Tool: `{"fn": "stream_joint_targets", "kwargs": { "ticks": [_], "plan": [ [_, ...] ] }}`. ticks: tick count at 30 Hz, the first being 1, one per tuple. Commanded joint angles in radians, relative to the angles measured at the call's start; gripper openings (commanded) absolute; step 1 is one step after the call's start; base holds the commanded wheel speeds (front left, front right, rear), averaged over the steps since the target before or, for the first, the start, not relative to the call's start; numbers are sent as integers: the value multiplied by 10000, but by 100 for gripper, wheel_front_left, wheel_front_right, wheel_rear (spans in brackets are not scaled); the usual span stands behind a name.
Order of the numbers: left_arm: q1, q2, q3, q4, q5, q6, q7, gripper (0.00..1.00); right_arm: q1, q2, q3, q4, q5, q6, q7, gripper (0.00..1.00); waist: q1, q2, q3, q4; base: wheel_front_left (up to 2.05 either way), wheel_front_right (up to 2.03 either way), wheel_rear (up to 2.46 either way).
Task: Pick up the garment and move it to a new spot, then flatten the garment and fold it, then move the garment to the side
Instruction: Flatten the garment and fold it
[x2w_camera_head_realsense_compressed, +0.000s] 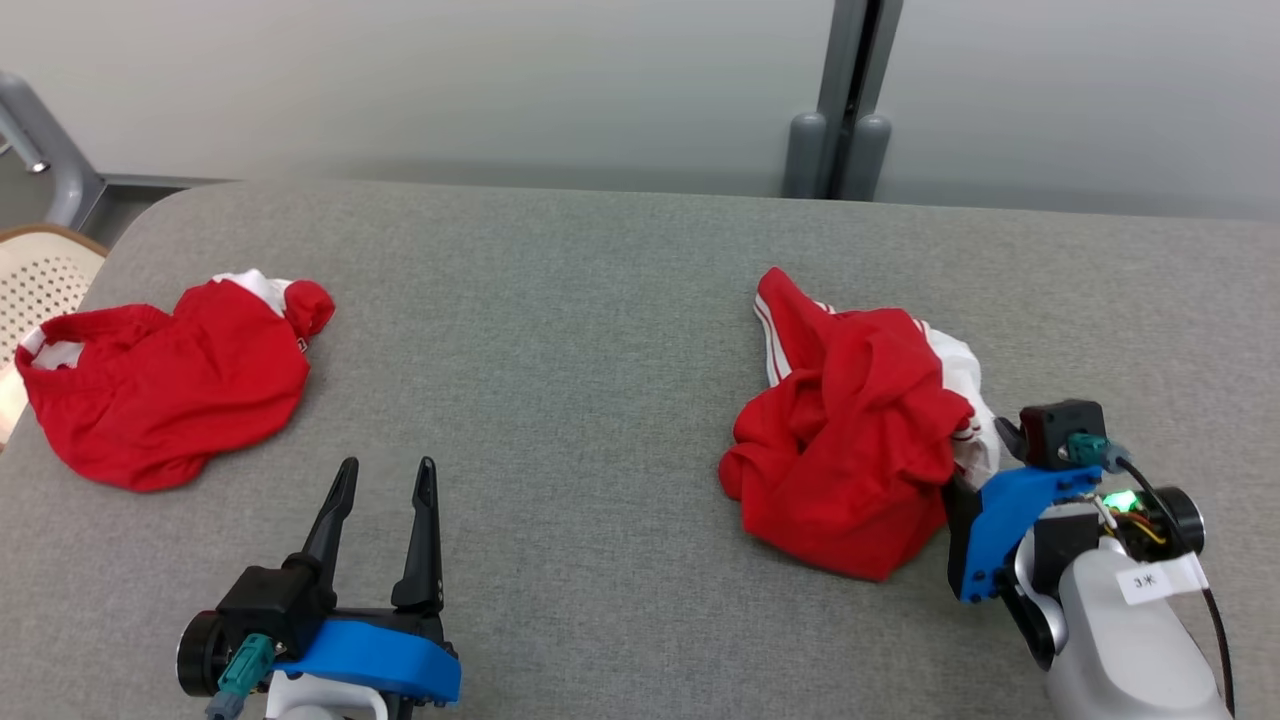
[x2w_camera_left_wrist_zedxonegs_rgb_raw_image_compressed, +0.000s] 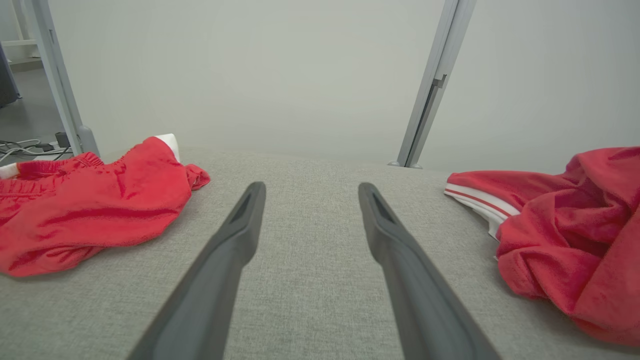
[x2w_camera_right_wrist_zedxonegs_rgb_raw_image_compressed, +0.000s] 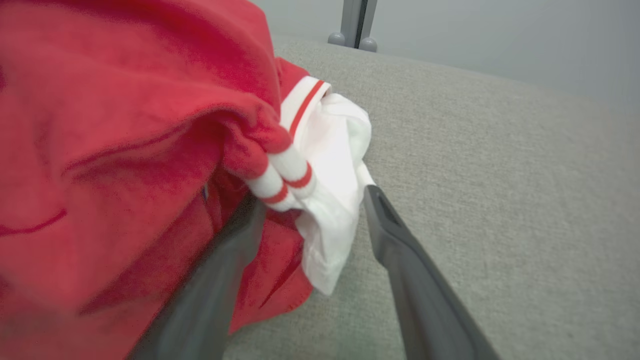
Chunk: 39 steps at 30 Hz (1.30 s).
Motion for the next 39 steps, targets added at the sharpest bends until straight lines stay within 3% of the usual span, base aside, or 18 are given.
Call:
{"fn": "stream_joint_targets", "kwargs": {
  "ticks": [1, 6, 7, 8, 9, 15, 27, 33, 39],
  "plan": [
    [-130, -2, 27, -30, -27, -37, -30, 100, -222, -40, 0, 99, -109, 1, -82, 100, -1, 0, 103, 115, 0, 0, 0],
    [-163, 10, -32, -21, 49, -82, -30, 100, -911, -169, 133, 1051, -340, 1, -155, 100, -1, 0, 192, 280, 0, 0, 0],
    [-181, 5, -60, -2, 59, -90, -30, 100, -1049, -196, 132, 1203, -333, 1, -193, 35, -1, 0, 198, 317, 0, 0, 0],
    [-191, 1, -75, 16, 61, -87, -30, 100, -1183, -208, 142, 1285, -323, 1, -313, 7, -1, 0, 193, 344, 0, 0, 0],
    [-195, -3, -85, 31, 59, -97, -30, 100, -1317, -218, 99, 1323, -261, 1, -456, 0, -1, 0, 184, 364, 0, 0, 0],
    [-177, 14, -57, 14, 16, -118, -30, 100, -2138, -93, 322, 824, 151, 1, -1201, 0, -1, 0, 56, 346, 0, 0, 0],
    [-133, -66, 54, -319, -41, -119, -30, 100, -4558, 179, 3416, -1412, 2077, 1, -71, 0, -1, 0, 93, -11, 0, 0, 0],
    [-302, -118, -10, -308, -35, -148, -30, 100, -6049, 191, 4408, -1757, 4304, 1, -267, 0, -1, 0, 280, 56, 0, 0, 0],
    [-414, -177, -124, -295, -54, -181, -30, 100, -7321, 193, 4870, -1523, 6925, 1, -1505, 0, -1, 0, 469, 158, 0, 0, 0]
  ]
}}
